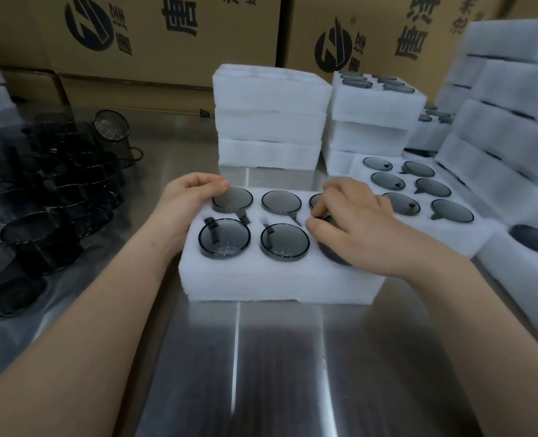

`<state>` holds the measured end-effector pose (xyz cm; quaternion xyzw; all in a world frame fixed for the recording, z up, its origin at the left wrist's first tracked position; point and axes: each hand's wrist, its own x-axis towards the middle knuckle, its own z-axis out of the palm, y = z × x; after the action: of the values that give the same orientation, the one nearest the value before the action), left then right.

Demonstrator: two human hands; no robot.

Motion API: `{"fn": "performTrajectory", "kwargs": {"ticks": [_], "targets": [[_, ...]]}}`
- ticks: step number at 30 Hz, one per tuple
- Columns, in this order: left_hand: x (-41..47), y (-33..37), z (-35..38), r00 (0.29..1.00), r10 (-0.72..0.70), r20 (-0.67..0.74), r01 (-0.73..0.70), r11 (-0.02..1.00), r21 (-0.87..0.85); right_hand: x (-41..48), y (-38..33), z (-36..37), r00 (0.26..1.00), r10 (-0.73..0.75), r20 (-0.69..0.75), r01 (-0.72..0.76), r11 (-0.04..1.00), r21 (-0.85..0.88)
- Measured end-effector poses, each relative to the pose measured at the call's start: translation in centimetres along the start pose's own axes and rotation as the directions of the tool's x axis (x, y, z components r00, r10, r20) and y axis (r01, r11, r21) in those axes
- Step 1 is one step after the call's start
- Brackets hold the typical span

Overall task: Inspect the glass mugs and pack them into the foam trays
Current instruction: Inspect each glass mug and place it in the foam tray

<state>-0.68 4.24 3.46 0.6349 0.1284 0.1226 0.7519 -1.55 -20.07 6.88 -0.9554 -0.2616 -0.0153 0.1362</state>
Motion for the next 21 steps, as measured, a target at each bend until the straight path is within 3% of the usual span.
{"fn": "performTrajectory", "kwargs": {"ticks": [4, 8, 21], "targets": [[0.1, -0.2, -0.1, 1.0, -0.011, 0.02, 0.011, 1.0, 0.018, -0.2, 0.6, 0.3, 0.992, 0.01, 0.125, -0.013, 1.0, 0.02], [0.2, -0.2, 0.0, 1.0, 0.006, 0.002, -0.006, 0.998, 0.068, -0.1, 0.1, 0.6, 0.972, 0.087, 0.22, -0.074, 0.995, -0.068], [0.1, -0.3, 0.3, 0.999, 0.016, -0.031, -0.016, 1.0, 0.006, 0.6, -0.3, 1.1, 0.962, 0.167, 0.215, -0.139, 0.98, -0.142]]}}
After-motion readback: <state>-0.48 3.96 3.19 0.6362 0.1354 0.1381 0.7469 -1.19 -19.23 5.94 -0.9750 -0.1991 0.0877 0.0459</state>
